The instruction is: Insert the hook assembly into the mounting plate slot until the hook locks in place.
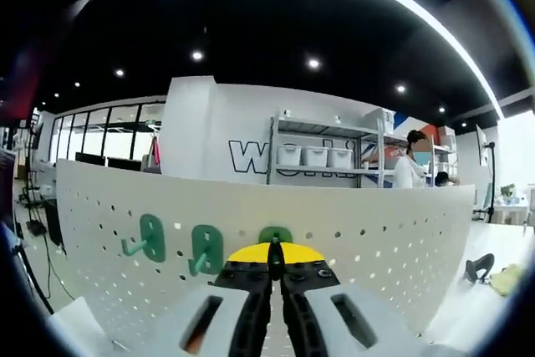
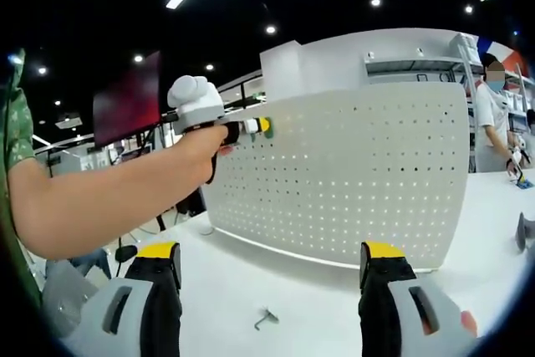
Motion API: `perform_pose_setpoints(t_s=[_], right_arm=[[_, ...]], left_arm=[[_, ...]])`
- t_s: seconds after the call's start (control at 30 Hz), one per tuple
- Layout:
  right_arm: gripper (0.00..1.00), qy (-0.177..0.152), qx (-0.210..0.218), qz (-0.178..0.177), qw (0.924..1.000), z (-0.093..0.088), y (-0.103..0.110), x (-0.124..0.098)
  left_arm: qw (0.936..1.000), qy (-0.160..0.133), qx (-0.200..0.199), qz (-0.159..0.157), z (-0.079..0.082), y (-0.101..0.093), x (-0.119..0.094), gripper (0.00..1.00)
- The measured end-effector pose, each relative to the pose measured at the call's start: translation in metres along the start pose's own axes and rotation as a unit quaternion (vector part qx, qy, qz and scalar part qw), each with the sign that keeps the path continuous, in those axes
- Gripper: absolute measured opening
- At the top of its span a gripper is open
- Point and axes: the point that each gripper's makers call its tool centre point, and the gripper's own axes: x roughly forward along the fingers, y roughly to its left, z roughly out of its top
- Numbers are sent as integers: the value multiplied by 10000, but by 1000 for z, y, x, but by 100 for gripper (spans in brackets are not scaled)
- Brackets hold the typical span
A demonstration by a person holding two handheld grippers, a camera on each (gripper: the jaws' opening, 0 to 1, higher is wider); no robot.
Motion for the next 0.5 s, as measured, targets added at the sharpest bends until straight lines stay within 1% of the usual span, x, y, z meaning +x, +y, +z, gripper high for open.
perform_pose_setpoints(t_s=[0.03, 0.1, 0.13, 0.2, 0.23, 0.27, 0.4, 0.43, 0.5], right_arm=[[90, 0, 6, -3, 10000, 0, 0, 0], [90, 7, 13, -10, 10000, -1, -1, -1], [90, 8, 13, -14, 10000, -1, -1, -1], [90, 21, 14, -15, 10000, -2, -2, -1], [90, 19, 19, -9, 10000, -2, -2, -1], [90, 14, 20, -6, 10000, -1, -1, -1], [89, 18, 10, 43, 10000, -1, 2, 1], [89, 13, 6, 50, 10000, -1, 2, 1], [89, 16, 14, 63, 10000, -1, 2, 0]], left_arm=[[10000, -4, 4, 2, 0, 0, 0, 2], [9999, -16, -137, 3, -1, 2, 0, 2], [9994, -31, -342, 0, -1, 1, 0, 2], [9994, 11, 341, 12, 1, 1, 0, 2], [9992, -8, 402, 19, 1, -1, 0, 2], [9995, 6, 323, 15, -1, -3, 0, 2], [9985, 37, 542, 60, -1, -3, 1, 2], [9977, 48, 668, 81, 0, -3, 1, 2], [9973, 55, 722, 108, -1, -4, 0, 2]])
